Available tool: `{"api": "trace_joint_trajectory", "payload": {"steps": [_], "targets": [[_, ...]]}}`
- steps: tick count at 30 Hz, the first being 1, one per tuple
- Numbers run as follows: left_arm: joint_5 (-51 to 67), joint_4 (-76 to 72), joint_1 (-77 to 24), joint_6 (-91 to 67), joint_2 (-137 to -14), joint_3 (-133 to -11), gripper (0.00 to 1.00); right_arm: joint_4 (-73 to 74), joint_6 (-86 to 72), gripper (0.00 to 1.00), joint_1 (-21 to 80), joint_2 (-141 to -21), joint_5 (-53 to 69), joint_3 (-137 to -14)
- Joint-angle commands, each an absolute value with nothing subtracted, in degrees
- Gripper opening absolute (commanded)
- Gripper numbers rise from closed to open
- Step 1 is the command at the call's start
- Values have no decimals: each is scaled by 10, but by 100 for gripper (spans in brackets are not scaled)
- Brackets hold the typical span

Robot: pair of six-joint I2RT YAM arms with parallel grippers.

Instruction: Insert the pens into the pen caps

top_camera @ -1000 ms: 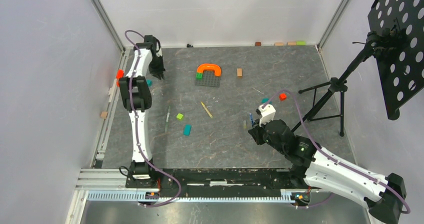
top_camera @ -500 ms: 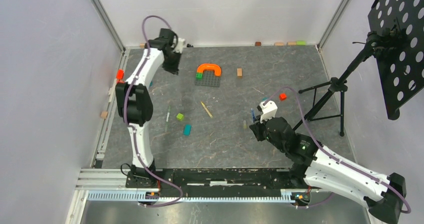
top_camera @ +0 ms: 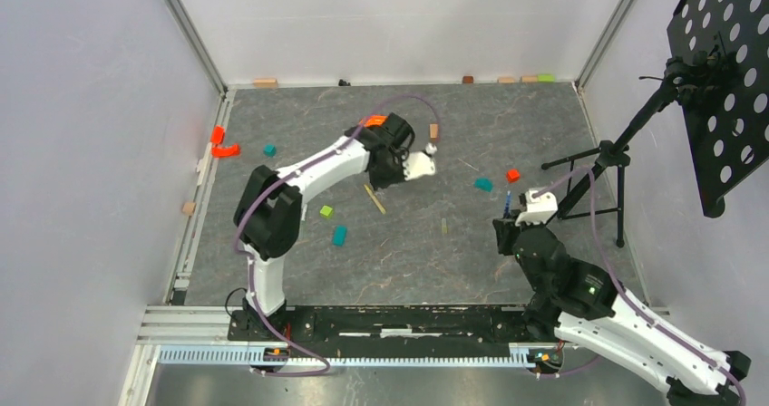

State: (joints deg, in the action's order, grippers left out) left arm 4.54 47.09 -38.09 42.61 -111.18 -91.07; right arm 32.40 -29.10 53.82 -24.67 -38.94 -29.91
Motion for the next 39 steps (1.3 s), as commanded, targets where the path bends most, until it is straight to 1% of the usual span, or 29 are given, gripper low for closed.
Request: {"api": "trace_joint_trajectory", "payload": {"steps": [1,7,13,14,15,16,17,18,19,20,21,22,24,26,27,29,31,32,34,35,37,38,39], "targets": [[52,465,-440,596,-1142,-906,2,395,-339,0,537,-198,-444,-318],[88,498,-490,704,-1175,-916,2,391,-346,0,537,-148,-424,-313],[49,551,-531,767,-1223,-953,2,394,-352,0,537,-162,-416,-318],[49,551,-533,771,-1224,-955,7,392,-352,0,537,-163,-413,-319],[47,550,-533,772,-1223,-955,19,389,-349,0,537,-162,-410,-318],[40,540,-533,769,-1220,-953,34,388,-348,0,538,-162,-408,-318],[30,526,-534,759,-1215,-949,60,386,-347,0,537,-162,-407,-318],[24,511,-535,744,-1209,-947,73,387,-346,0,537,-162,-407,-318],[22,507,-534,735,-1203,-947,82,386,-345,0,537,-162,-407,-318],[21,501,-534,724,-1192,-947,86,385,-344,0,536,-162,-407,-318],[21,488,-533,711,-1182,-944,98,384,-344,0,536,-162,-406,-319],[28,481,-532,703,-1166,-940,100,384,-343,0,537,-163,-405,-319],[44,443,-530,681,-1128,-920,100,383,-342,0,537,-162,-404,-319],[39,370,-528,626,-1087,-892,100,381,-342,0,537,-162,-402,-318],[26,324,-528,571,-1068,-881,100,379,-341,0,537,-162,-401,-318],[-77,240,-530,381,-1051,-890,100,374,-340,0,537,-164,-399,-315],[-226,253,-519,172,-1067,-960,100,369,-342,0,537,-165,-398,-312],[-259,289,-504,45,-1078,-999,100,369,-345,0,537,-166,-398,-311],[-227,361,-466,-149,-1088,-1021,100,368,-352,0,537,-169,-401,-307],[-264,393,-454,-268,-1087,-1009,100,369,-355,0,537,-170,-402,-306],[-286,450,-447,-431,-1085,-980,100,375,-368,0,537,-174,-408,-306],[-279,468,-450,-484,-1086,-967,98,378,-374,0,537,-177,-412,-307],[-273,474,-460,-540,-1084,-952,93,381,-381,0,537,-178,-416,-307]]}}
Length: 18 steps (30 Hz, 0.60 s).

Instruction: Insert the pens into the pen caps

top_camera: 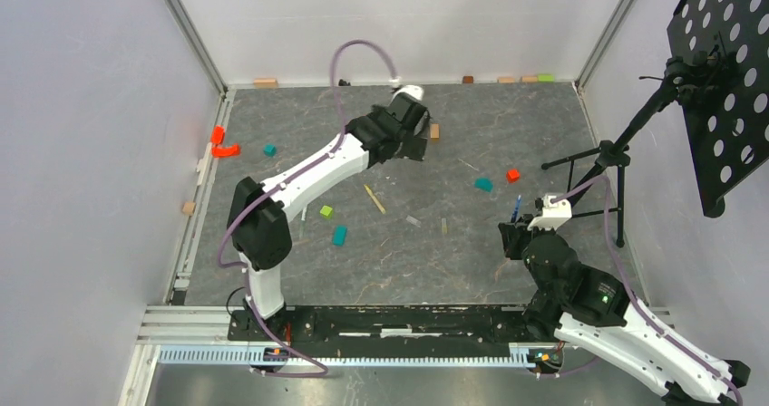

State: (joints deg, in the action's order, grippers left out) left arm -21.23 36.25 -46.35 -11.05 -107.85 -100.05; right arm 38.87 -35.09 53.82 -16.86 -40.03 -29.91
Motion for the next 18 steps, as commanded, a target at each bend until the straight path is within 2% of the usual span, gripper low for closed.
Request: {"api": "trace_joint_trajectory", "payload": {"steps": [1,3,7,9,10,16,18], "targets": [[-272,479,-474,-584,-1083,-943,92,381,-385,0,537,-179,-418,-306],[-294,503,-505,-707,-1083,-933,88,372,-387,0,537,-179,-416,-300],[-243,578,-529,-881,-1117,-954,80,354,-387,0,537,-186,-400,-291],[-217,590,-530,-919,-1132,-956,67,354,-391,0,537,-191,-393,-289],[-202,601,-532,-947,-1137,-950,65,357,-394,0,537,-192,-390,-289],[-179,529,-544,-988,-1154,-898,67,367,-402,0,537,-173,-384,-280],[-182,517,-544,-986,-1165,-894,64,366,-400,0,537,-165,-382,-277]]}}
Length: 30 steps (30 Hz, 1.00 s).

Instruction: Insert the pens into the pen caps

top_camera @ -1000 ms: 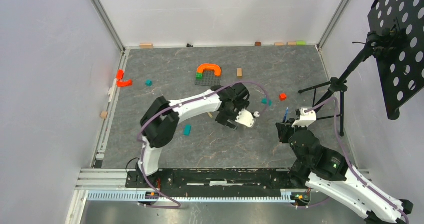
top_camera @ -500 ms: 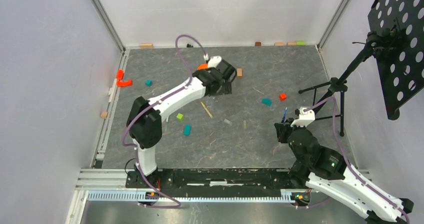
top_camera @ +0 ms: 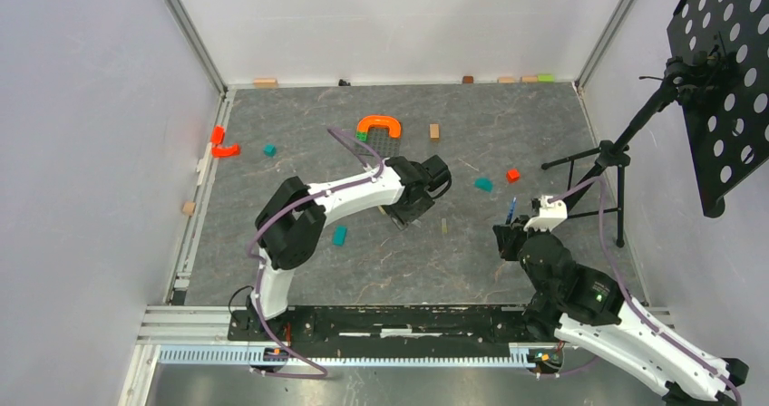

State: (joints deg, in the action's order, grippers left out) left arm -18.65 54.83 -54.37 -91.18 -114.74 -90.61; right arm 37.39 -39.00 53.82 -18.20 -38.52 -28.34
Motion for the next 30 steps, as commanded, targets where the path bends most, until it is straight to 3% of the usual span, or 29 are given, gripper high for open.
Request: {"api": "trace_joint_trajectory", "payload": {"steps": [1,11,16,21,30], "targets": [[-192,524,-545,-989,-1171,-897,63,365,-400,0,537,-163,-382,-277],[-237,506,-545,-968,-1218,-903,51,359,-395,0,537,-164,-369,-271],[-245,506,-545,-940,-1228,-904,18,351,-391,0,537,-167,-363,-272],[-266,499,-546,-911,-1214,-875,4,343,-389,0,537,-170,-361,-267],[-279,272,-549,-651,-1077,-720,2,278,-356,0,537,-203,-315,-243]]}}
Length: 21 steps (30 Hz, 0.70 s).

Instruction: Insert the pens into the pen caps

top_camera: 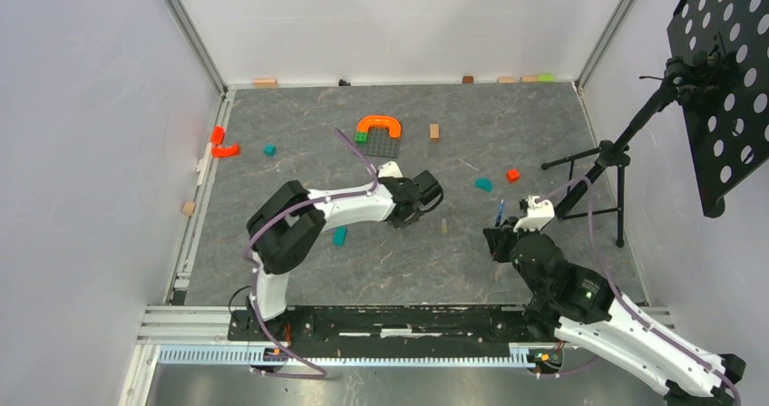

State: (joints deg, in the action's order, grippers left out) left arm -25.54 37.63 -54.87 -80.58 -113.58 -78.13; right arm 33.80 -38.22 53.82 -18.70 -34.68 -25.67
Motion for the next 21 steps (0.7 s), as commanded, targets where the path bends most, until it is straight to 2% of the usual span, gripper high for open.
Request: {"api": "trace_joint_trajectory", "payload": {"steps": [1,11,21], "targets": [[-270,242,-549,-625,-1057,-704,2,267,-350,0,537,-208,-306,-239],[-220,35,-551,-514,-916,-534,2,98,-313,0,538,-279,-171,-179],[-148,-83,-550,-497,-861,-485,2,-110,-306,0,537,-369,-46,-121]]}}
